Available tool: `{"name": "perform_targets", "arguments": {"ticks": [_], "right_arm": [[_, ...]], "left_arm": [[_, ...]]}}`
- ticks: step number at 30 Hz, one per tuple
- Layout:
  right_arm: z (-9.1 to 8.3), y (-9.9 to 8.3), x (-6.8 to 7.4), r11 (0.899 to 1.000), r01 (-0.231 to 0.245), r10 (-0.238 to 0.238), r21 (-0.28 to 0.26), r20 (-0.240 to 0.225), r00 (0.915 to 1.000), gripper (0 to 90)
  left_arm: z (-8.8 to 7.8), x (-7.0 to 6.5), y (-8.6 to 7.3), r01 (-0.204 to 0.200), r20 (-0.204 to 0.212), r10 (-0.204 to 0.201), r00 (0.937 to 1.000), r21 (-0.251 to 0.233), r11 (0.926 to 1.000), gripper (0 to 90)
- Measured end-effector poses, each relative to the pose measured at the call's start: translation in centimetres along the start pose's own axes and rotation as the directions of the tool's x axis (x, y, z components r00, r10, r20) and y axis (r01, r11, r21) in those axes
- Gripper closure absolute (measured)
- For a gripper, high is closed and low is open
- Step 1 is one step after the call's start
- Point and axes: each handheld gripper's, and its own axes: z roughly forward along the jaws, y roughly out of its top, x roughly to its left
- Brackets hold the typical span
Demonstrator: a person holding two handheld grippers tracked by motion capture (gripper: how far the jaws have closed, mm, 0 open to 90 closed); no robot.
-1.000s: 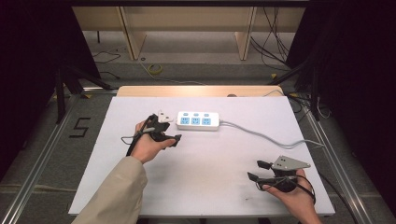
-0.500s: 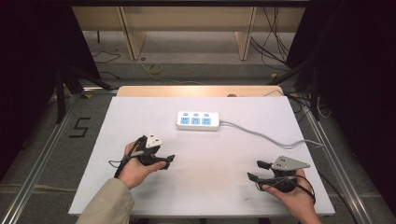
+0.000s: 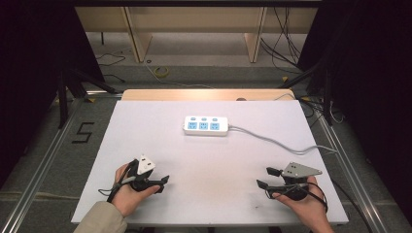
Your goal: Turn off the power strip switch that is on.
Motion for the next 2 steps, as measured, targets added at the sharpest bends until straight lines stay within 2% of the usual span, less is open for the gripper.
{"name": "perform_targets", "arguments": {"ticks": [2], "right_arm": [[-0.02, 0.01, 0.0, 1.0, 0.001, -0.001, 0.0, 0.0, 1.0, 38.0]], "left_arm": [[0.2, 0.49, -0.27, 0.016, -0.017, -0.016, 0.9997, -0.001, 0.9999, 20.6]]}}
